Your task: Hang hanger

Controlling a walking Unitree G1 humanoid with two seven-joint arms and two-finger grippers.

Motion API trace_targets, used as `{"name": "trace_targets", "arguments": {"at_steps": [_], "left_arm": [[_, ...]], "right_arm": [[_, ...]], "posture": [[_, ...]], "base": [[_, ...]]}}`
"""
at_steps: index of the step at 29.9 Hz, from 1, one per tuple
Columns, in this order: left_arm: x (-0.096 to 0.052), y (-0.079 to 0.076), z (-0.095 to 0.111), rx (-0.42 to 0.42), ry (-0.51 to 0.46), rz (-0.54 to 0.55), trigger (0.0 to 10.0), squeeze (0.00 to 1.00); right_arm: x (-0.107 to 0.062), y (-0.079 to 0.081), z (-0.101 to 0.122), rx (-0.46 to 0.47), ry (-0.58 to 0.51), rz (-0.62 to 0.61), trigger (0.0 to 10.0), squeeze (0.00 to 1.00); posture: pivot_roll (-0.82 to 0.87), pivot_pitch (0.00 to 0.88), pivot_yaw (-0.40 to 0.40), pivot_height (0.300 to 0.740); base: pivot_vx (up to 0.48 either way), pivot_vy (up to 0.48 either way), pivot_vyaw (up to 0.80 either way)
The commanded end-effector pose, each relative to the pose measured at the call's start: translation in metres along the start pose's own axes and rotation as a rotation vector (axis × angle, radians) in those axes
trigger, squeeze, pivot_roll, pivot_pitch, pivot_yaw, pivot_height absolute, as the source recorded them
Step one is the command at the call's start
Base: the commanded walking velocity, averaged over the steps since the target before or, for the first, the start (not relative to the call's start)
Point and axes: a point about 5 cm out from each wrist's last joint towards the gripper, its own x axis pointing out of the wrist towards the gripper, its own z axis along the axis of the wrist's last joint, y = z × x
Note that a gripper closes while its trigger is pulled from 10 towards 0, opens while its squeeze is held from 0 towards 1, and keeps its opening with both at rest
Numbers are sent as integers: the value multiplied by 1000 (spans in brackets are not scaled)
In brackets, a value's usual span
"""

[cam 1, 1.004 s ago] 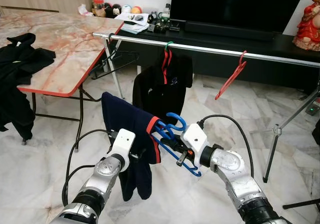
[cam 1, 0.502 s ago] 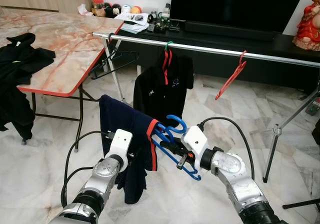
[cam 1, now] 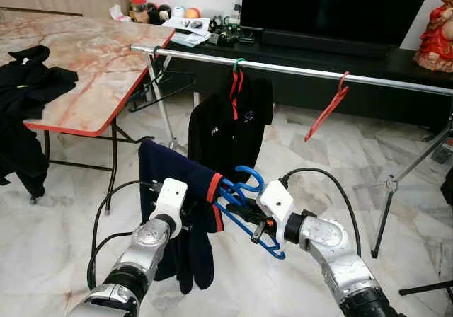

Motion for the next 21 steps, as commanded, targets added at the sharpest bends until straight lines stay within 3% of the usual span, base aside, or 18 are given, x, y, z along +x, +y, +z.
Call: {"name": "trace_targets", "arguments": {"at_steps": [1,18,21], "left_arm": [[0,2,1,-18,-7,17,0,0],[-1,5,-1,-16,-10,42,0,0],[-3,9,-5,-11,0,59,0,0]], "right_arm": [[-2,0,10,-20,-47,8,0,0],[-8,1,-4,-15,16,9,0,0],[-16,-1,-16,-30,78,11,0,0]], "posture": [[0,52,-65,740],[0,56,-63,740],[1,56,-63,740]], "base": [[0,0,0],[0,0,0],[0,0,0]]}}
